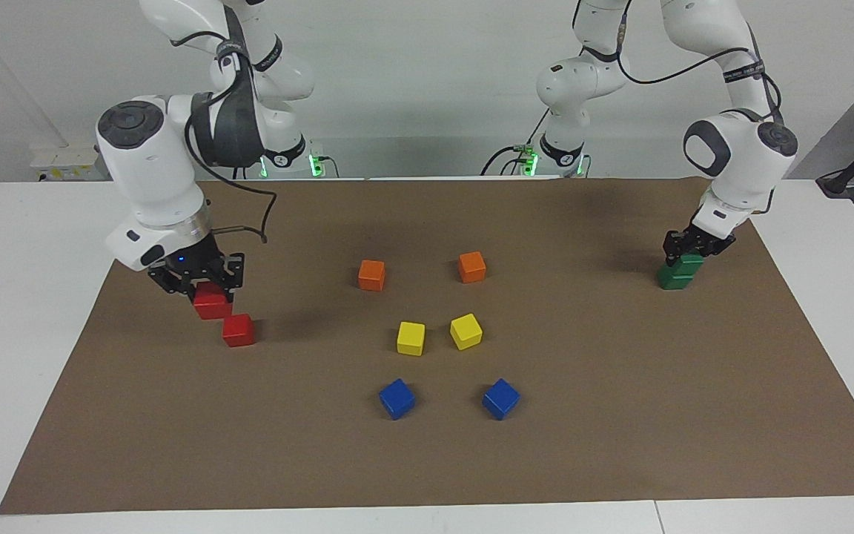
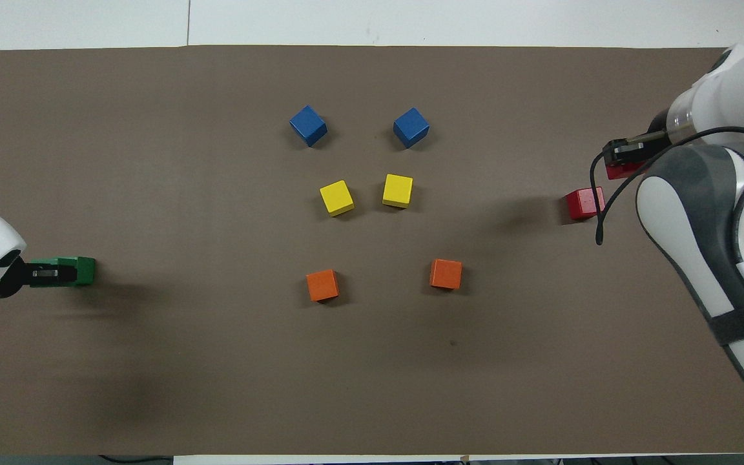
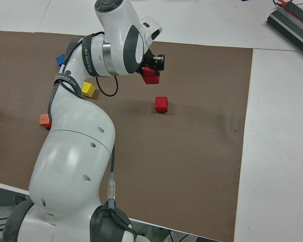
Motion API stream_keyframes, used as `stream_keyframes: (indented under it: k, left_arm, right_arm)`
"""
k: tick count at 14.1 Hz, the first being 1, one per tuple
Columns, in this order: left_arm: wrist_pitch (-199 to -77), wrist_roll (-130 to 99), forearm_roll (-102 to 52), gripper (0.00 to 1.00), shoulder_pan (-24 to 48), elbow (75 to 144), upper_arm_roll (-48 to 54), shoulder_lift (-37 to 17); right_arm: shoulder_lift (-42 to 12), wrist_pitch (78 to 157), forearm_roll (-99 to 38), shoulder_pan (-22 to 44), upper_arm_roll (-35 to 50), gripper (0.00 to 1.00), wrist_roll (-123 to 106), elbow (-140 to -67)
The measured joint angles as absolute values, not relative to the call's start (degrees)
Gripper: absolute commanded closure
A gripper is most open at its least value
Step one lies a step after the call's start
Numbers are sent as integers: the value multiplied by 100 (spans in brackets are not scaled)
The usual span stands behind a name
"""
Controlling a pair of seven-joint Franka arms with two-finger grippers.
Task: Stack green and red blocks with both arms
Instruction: 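Stack green on green with the left gripper while the right gripper carries red, then open the left gripper and withdraw while the right gripper lowers red onto red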
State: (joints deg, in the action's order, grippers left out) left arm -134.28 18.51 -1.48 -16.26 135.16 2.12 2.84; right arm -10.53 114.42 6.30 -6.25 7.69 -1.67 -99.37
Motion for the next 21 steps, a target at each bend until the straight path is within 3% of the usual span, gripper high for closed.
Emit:
stream_keyframes:
  k: [3,4,5,6,15,21]
  left_arm:
    - [-13428,1859,-149,100,-1626,13516,216,284]
    - [-13430,1862,-149,92,-1626,13516,223,284]
    - [-13433,1867,-149,35,-1625,13516,233,284]
    - [-13443,1879,-149,0,-1625,13516,243,283]
    - [-13498,2150,-149,0,-1623,13421,268,192]
    - [-12243,2187,-149,0,-1622,12149,270,210]
  right_arm:
    - [-1054,11858,427,-720,767,100,-167,-10336]
    - [-1054,11888,365,-719,771,100,-167,-10388]
    - [-1053,11894,296,-718,777,100,-167,-10410]
    - [-1051,11894,229,-716,783,100,-171,-10422]
    - [-1061,12198,142,-717,759,100,-374,-10727]
    - [-1203,12754,141,-720,742,100,-500,-10949]
